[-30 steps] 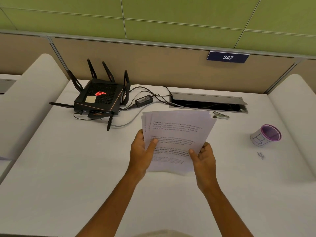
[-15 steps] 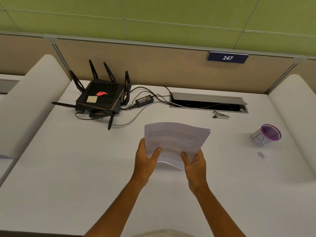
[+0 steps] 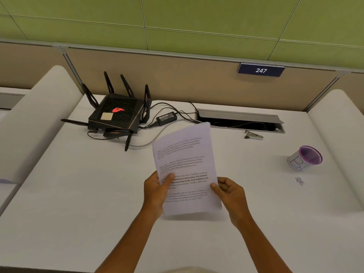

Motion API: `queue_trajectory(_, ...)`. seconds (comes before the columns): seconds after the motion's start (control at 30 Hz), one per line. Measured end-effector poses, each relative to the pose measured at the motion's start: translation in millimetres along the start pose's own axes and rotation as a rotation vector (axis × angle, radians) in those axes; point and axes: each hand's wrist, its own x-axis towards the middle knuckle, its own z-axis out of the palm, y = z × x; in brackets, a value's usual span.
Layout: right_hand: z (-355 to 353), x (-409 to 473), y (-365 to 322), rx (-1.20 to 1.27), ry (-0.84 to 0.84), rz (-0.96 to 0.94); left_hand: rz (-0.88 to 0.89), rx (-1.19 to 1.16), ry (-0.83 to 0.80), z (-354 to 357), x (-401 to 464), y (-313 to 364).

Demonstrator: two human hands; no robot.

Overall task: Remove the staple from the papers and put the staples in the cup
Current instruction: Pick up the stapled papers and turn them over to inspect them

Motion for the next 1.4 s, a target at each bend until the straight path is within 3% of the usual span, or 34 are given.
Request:
queue_trajectory(0.23,7.5,-19.7,20.8,0.331,-0.060,0.158,-0.109,-0.353,0.091,-2.1,-12.9,-6.9)
queue_trajectory(0.47,35.0,-21.9,16.0,0.282,0.085,0.168,-0.183,-0.417,0.021,5.3,-33.5,-19.0)
queue_trajectory(0.63,-0.9,-10.6,6.6,0.141,0.031,0.195,-0.253,-0.506,0.024,-42.1,-7.5,-15.7)
queue_trajectory(0.77,-27.0,-3.3,-0.5,-0.008,-0.070,0.216,-0.394,-0.401,-0.208,-85.7,11.8,-9.4)
queue_trajectory(0.9,-33.4,4.0,-6.6,-0.146,-0.127,0.213,-0.307,0.052,-0.384,-86.7,18.5,-3.5)
queue_trajectory(1.0,-29.8,5.4,-13.2,-0.205,-0.063,0.134,-0.171,0.239,-0.335,-70.8,19.9,3.1)
queue_trajectory(1.2,-21.6,-0.9,-18.1,-0.040,0.167,-0.042,0.053,0.213,-0.143,-44.4,10.9,12.2)
queue_trajectory(1.4,-11.9,-8.5,7.2,0.034,0.211,-0.006,0.042,0.169,-0.138,-29.3,-4.8,-6.0)
